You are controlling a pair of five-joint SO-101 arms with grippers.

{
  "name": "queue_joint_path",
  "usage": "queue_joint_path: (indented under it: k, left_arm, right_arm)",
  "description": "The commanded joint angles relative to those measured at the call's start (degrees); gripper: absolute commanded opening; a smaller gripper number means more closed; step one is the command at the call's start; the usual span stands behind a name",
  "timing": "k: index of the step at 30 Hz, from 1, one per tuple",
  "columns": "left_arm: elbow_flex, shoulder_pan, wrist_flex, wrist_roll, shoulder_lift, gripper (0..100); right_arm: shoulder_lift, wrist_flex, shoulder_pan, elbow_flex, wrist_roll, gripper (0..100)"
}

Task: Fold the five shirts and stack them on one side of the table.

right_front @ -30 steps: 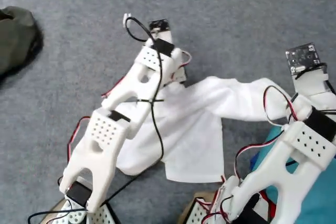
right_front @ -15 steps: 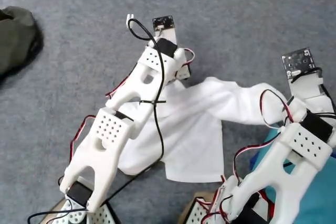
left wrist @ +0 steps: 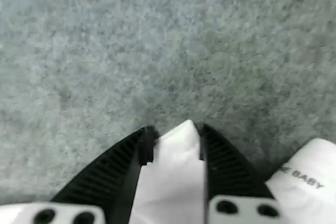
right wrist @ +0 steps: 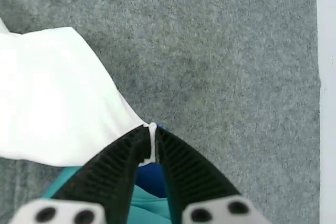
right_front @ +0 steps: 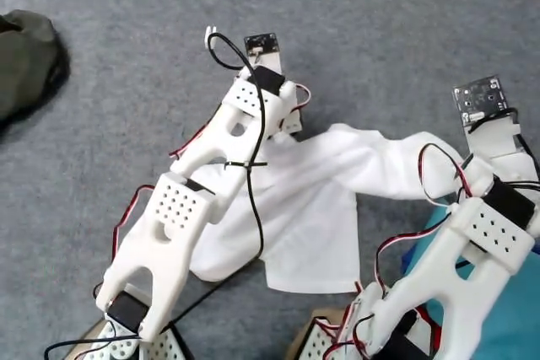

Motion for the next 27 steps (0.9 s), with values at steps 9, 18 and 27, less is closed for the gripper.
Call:
queue_joint_path:
  k: [9, 18, 27]
  left_arm:
    - [-3.78, 0.70, -0.88, 0.44, 1.19, 2]
    - [-13.45, -1.93, 5.54, 1.67, -1.80, 2]
    - [-40.00, -11.16, 21.01, -1.76, -3.47, 2]
  right_arm:
    - [-2.07, -0.97, 0.48, -0.31, 0.44, 0.5]
    - [-8.66, -0.97, -4.53, -1.80, -0.62, 0.5]
    - [-17.80, 2.20, -24.04, -8.92, -19.78, 0.5]
